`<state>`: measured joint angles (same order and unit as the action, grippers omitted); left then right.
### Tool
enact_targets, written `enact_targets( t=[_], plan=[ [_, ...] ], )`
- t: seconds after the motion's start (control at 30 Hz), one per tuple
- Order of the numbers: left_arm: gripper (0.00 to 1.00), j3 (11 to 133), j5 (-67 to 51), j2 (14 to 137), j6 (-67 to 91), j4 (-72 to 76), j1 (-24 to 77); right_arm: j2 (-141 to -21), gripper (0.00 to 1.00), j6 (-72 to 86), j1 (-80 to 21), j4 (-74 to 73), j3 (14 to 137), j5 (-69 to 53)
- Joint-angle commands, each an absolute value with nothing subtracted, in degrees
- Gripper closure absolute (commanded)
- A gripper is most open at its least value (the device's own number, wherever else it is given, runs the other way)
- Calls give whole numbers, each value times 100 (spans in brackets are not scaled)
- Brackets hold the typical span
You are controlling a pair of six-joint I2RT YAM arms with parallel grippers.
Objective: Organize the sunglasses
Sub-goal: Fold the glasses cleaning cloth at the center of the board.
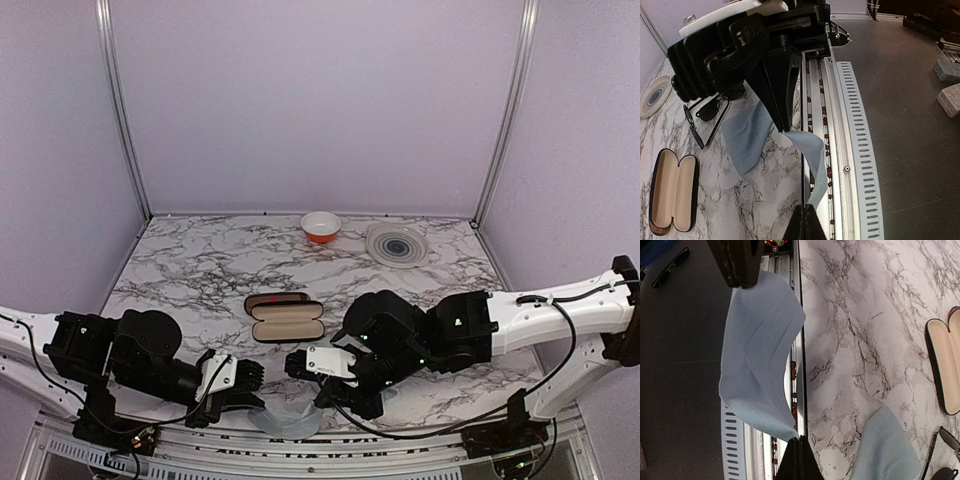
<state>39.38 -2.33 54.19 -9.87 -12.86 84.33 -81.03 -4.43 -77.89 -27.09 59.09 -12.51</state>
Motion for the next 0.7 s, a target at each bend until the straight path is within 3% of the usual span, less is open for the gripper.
enact_targets(
  t=[0.0,0.33,0.67],
  plan=[
    [100,3869,-345,5302,-659,-1554,8463,-8287,100,-392,-7761,-2944,6217,-1491],
    [100,3432,162,5215,-300,-1196,8364,-8915,100,-680,-7426,-3055,6504,-1689],
    [100,3112,80,5307,-317,-863,7617,-9273,100,-997,-6959,-2931,6667,-1635]
  ],
)
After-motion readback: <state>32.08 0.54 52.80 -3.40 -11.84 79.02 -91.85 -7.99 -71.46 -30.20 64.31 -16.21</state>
